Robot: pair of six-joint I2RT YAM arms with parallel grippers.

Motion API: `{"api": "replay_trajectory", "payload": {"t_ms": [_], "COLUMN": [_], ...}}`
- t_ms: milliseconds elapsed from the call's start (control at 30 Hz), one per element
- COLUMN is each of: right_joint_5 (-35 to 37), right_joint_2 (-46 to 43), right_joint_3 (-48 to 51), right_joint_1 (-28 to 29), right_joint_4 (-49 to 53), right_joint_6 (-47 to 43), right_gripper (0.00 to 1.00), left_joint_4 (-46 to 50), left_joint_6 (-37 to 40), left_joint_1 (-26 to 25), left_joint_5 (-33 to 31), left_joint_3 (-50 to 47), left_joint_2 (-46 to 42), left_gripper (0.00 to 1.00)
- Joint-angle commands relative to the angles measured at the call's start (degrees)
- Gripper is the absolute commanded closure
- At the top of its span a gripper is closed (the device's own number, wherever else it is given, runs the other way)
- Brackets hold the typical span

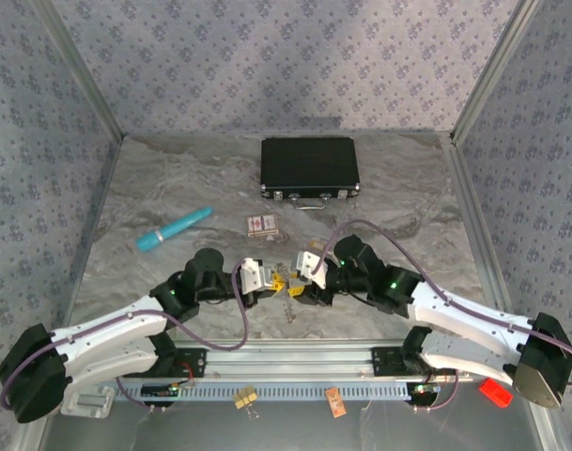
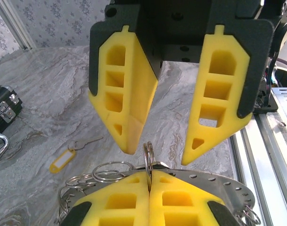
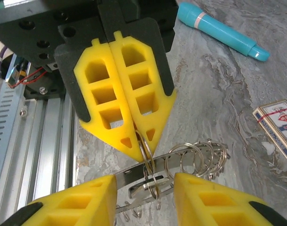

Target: Put the keys on the keyring

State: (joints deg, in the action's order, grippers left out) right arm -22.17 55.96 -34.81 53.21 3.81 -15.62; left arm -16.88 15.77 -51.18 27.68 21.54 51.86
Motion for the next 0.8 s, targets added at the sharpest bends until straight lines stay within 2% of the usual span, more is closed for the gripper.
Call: {"api": "replay_trajectory", "payload": {"t_ms": [0,167,367,500,533,633,767], "right_joint_5": [-1.6,-2.3,-3.73,-4.63,-4.78,-3.41,0.86], "right_joint_2": [-0.94,-0.74,0.25,0.88,0.97,1.09,2.09], "right_joint_3": [0.74,0.88,0.44,-0.15,-0.54,-2.58,-7.14], "right_joint_1": [-0.59,-0.74,-0.74,-0.74,-0.74,-0.7,0.11], "right_joint_4": [-3.25,-4.05,-4.86,-4.94,-4.39,-0.4,9.01], "right_joint_6": [1.69,2.15,2.63,2.49,2.24,0.57,-3.55], "right_gripper": [0.67,0.76,0.81,0.95,1.0,1.0,1.0], "left_joint_4": [-4.27,-4.94,-5.59,-5.9,-5.57,-1.5,5.23], "left_joint_6": [-1.17,-1.43,-1.42,-1.5,-1.63,-0.89,1.52], "left_joint_1": [-0.28,-0.32,-0.28,-0.32,-0.28,-0.33,-0.33], "left_joint_5": [2.62,3.17,3.43,3.28,2.55,-0.06,-1.73], "left_joint_3": [-0.5,-0.63,-0.83,-0.87,-0.73,0.56,2.76], "left_joint_2": [-0.62,-0.53,-0.6,-0.7,-0.69,-1.03,-1.36], "left_gripper": [1.0,1.0,1.0,1.0,0.96,0.74,0.73]}}
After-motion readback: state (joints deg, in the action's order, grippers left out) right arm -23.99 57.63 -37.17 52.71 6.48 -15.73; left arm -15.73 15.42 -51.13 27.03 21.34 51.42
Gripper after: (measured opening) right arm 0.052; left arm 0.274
